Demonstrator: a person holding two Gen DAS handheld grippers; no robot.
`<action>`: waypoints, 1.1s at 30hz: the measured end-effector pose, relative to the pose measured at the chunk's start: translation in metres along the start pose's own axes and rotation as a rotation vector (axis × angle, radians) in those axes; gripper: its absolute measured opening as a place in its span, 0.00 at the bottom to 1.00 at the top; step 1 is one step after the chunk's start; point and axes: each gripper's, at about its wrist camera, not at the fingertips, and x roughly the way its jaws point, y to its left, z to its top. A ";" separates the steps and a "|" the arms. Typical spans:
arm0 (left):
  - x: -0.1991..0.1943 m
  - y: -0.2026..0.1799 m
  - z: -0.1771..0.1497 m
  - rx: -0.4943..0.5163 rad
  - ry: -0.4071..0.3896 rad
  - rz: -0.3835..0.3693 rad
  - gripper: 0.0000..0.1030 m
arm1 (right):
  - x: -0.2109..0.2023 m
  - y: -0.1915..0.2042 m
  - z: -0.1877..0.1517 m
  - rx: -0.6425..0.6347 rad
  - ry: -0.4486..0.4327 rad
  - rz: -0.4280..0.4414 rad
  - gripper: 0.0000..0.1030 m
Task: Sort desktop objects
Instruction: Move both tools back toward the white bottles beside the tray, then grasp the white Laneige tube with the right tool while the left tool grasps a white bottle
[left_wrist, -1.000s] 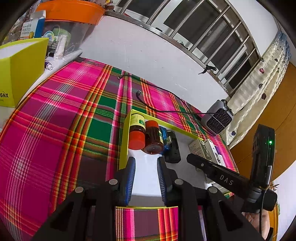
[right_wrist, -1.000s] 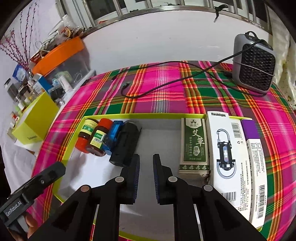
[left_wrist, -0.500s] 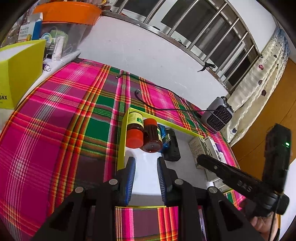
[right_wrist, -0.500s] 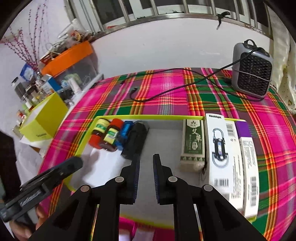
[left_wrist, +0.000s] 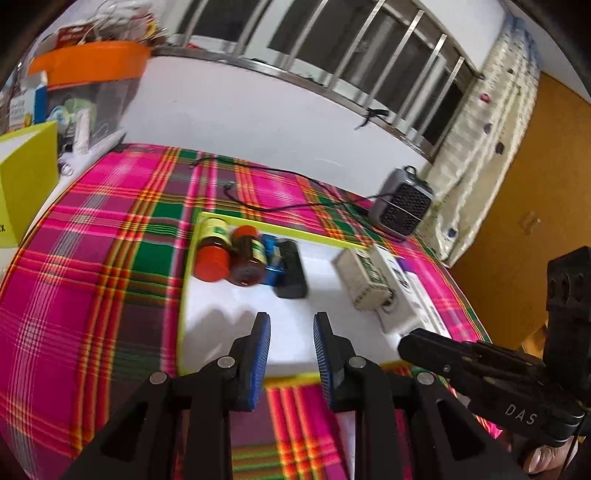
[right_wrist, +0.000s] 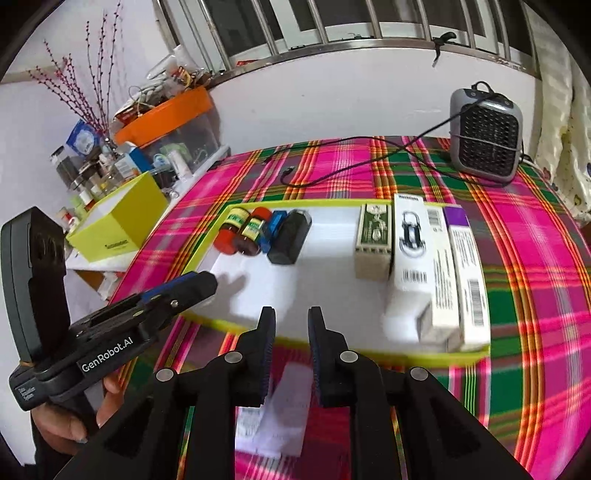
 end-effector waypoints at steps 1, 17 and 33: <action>-0.002 -0.004 -0.002 0.008 0.002 -0.004 0.23 | -0.002 0.000 -0.004 0.002 0.002 0.004 0.19; -0.014 -0.023 -0.043 0.023 0.097 -0.016 0.27 | 0.018 -0.005 -0.045 0.036 0.090 0.029 0.26; -0.005 -0.040 -0.059 0.051 0.154 0.003 0.34 | 0.014 -0.012 -0.057 -0.069 0.080 -0.073 0.29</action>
